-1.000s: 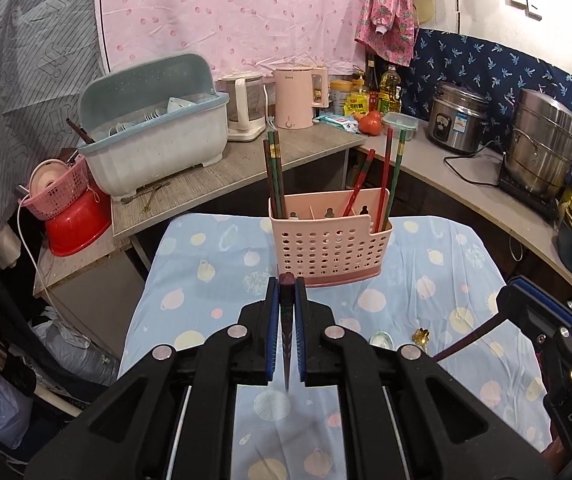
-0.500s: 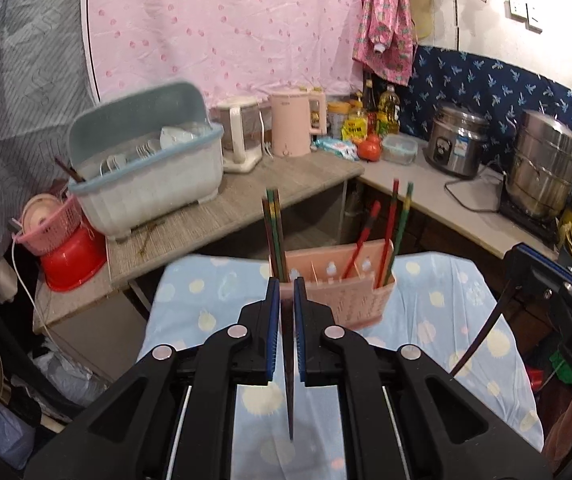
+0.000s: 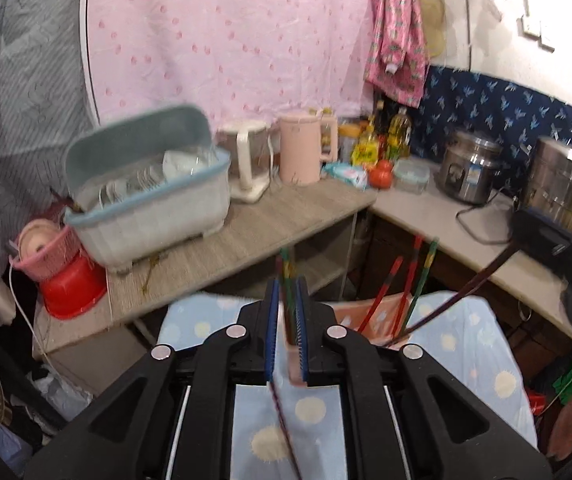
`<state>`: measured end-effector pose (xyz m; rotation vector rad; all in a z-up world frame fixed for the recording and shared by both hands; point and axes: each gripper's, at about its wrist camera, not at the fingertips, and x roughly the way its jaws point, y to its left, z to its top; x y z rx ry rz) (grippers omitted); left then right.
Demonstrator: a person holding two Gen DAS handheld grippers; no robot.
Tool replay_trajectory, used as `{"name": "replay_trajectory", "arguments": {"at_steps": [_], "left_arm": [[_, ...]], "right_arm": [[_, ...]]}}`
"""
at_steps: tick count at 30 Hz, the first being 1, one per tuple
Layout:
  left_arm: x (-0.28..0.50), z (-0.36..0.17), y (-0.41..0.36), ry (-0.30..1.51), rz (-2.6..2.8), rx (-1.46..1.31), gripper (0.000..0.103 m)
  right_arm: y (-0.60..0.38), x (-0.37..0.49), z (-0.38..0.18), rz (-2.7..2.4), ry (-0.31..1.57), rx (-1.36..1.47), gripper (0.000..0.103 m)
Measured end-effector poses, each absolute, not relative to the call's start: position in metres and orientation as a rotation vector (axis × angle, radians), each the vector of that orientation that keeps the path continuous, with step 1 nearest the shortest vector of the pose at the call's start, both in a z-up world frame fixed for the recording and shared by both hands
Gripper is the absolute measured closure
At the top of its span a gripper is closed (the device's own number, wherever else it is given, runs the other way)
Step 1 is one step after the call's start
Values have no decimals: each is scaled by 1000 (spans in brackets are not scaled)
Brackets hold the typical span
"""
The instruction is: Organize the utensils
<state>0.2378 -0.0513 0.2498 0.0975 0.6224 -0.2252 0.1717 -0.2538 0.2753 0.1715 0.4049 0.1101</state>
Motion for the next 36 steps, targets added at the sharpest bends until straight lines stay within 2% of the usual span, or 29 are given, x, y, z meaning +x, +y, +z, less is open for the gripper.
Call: {"name": "replay_trajectory", "arguments": {"at_steps": [1,2,3,11,25,31,32,33,35,36], "left_arm": [[240,237,-48,646,-220,95,86],[243,223,-43,673,-213,90,74],[246,209,-39,700,-200,86,68],[280,101,-18,944,-149,42,68],[332,5,-52,1107,-208,108,68],[346,-13,-53,1113,-229,95,70],[348,-16,-53,1120,-236,93,77],[350,-19,-54,1129,-245,92,87],[353,-24,-53,1143,-256,89,94],[353,-25,-53,1139,-259,90,94]], "right_arm": [[-254,171,268,115,420,175,96],[-254,169,261,115,434,173,96],[-254,167,255,110,443,169,96],[-260,152,222,117,486,223,96],[-259,169,207,138,505,234,96],[-256,178,199,146,518,236,96],[-255,179,197,147,520,234,96],[-254,180,196,147,522,233,96],[-252,182,195,148,526,233,96],[-252,182,194,148,528,233,96]]}}
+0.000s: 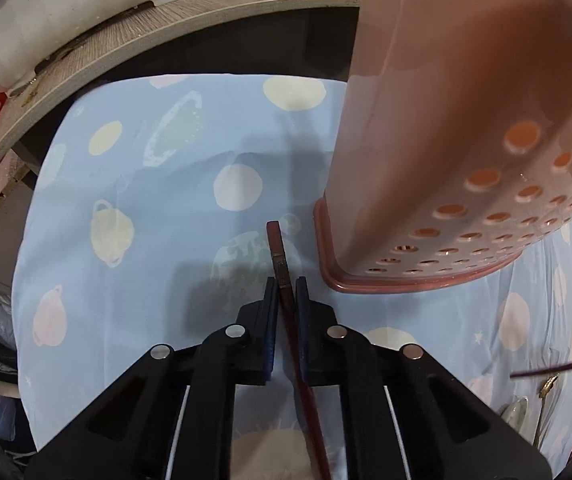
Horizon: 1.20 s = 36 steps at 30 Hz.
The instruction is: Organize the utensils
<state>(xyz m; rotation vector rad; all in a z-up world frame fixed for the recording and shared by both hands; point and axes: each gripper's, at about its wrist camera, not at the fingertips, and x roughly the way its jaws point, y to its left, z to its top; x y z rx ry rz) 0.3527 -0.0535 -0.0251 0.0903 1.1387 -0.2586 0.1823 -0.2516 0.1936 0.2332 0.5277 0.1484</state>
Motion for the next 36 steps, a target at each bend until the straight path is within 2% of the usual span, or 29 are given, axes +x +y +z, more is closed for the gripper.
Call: {"name": "replay_trajectory", "arguments": {"at_steps": [5,10,23,36], "left_arm": [[346,-20,-49,1122,-267,74,96],[320,18,-36,1060,-296,43,96],[254,179,-30,784,-339,22,96],[260,320,-67,544,-381,36,97]], "right_arm": [[-250,183,191,151,537,233,96],[-246,179,191,155,541,224,96],[-246,168,217,171,527,217,96],[-246,215,290,127,448,160,96]]}}
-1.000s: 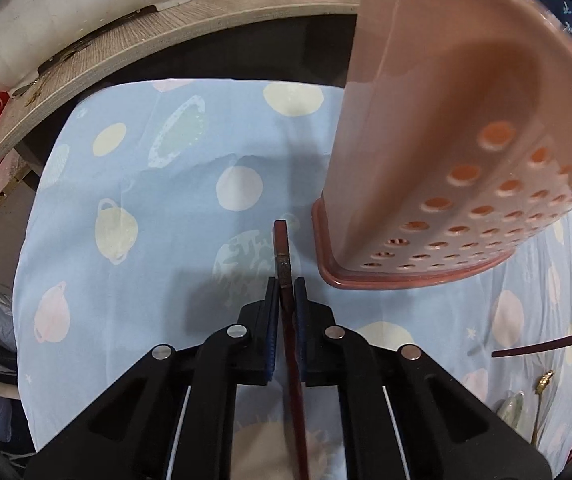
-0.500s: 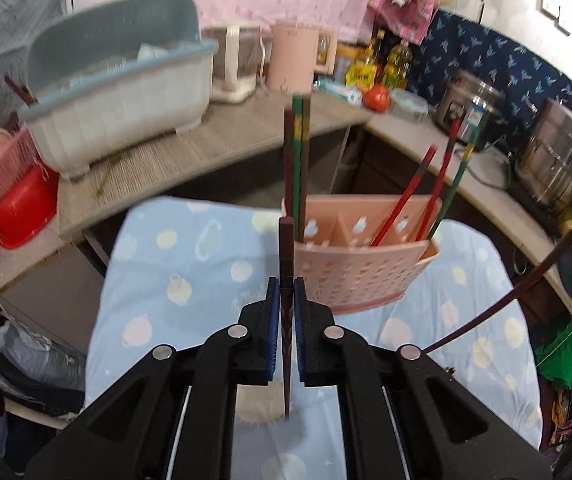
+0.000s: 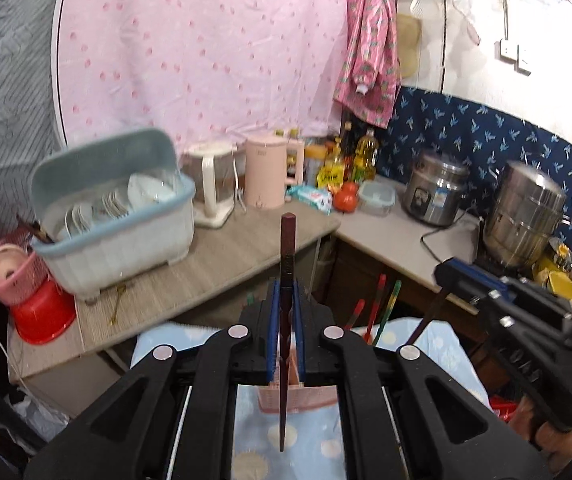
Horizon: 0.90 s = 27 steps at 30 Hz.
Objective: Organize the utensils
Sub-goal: 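Raise the dark red chopstick with the left tool while the right tool lowers its chopstick into the basket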
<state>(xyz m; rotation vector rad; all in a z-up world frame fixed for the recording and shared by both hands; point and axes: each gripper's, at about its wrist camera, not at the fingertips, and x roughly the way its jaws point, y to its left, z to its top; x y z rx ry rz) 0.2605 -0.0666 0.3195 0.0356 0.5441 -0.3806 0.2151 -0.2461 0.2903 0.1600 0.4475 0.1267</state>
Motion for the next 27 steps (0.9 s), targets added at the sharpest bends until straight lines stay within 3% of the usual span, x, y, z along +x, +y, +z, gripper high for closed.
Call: {"name": "replay_trajectory", "arguments": {"at_steps": [8,20,27], "left_arm": [[289,325,-77,523,-345,10,97],[310,225,-73,697,-330,-3,97],[296,259,-64,619,-346,-23,97]], "right_arm": [[-246,251,303,131,425,214,96],[-246,277,204,74,616,176,96],[-255,271,203,67,604,192,100]]}}
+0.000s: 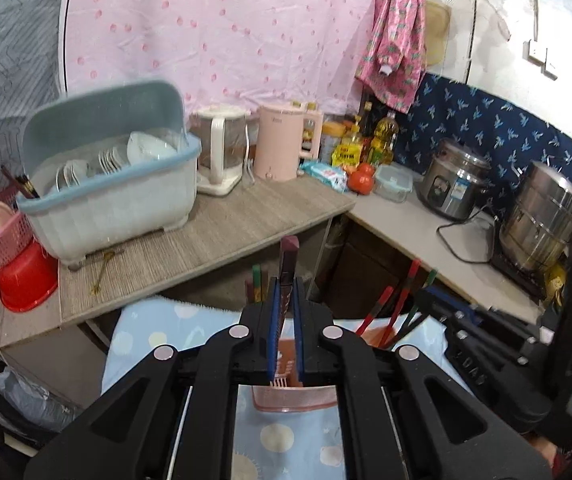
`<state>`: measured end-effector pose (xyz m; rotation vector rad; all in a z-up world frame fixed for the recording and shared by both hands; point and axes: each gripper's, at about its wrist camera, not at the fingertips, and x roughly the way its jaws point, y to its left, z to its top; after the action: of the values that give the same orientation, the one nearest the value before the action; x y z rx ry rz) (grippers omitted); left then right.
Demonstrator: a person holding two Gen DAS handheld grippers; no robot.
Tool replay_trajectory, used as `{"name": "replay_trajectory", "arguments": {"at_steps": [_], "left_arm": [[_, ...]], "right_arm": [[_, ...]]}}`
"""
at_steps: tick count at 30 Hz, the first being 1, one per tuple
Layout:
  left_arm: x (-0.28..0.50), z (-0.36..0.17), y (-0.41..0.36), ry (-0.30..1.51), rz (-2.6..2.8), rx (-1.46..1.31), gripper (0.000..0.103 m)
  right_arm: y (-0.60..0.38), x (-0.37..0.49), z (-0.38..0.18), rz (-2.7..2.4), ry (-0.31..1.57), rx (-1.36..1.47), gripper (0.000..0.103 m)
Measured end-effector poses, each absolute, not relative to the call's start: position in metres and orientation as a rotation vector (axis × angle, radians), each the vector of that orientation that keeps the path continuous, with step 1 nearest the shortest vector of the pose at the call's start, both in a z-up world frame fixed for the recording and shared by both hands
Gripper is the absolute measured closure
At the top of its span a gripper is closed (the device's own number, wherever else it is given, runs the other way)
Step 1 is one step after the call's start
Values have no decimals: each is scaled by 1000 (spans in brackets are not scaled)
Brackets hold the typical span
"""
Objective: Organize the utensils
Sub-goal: 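Lower the dark red chopstick into the pink basket and open the left tool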
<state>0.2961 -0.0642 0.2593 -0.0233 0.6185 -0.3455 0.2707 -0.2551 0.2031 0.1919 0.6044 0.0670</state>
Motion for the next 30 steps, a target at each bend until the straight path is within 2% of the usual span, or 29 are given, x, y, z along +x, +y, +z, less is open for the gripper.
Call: {"name": "replay_trajectory", "arguments": {"at_steps": [3,11,22,29,30], "left_arm": [[291,282,-67,577,-356,-17,102],[273,314,-71,509,-385,-8,102],[274,288,-68,569,-380,-6,101],[275,253,-61,621,-334,24,100],[275,247,-60,632,-329,29,96]], "right_arm": [[-254,269,206,67,601,185,100],[-255,265,206,70,599,198,101],[-257,254,198,68,607,182,100],[-266,241,189,52,604,202,98],[-268,239,187,50,606,208,97]]}}
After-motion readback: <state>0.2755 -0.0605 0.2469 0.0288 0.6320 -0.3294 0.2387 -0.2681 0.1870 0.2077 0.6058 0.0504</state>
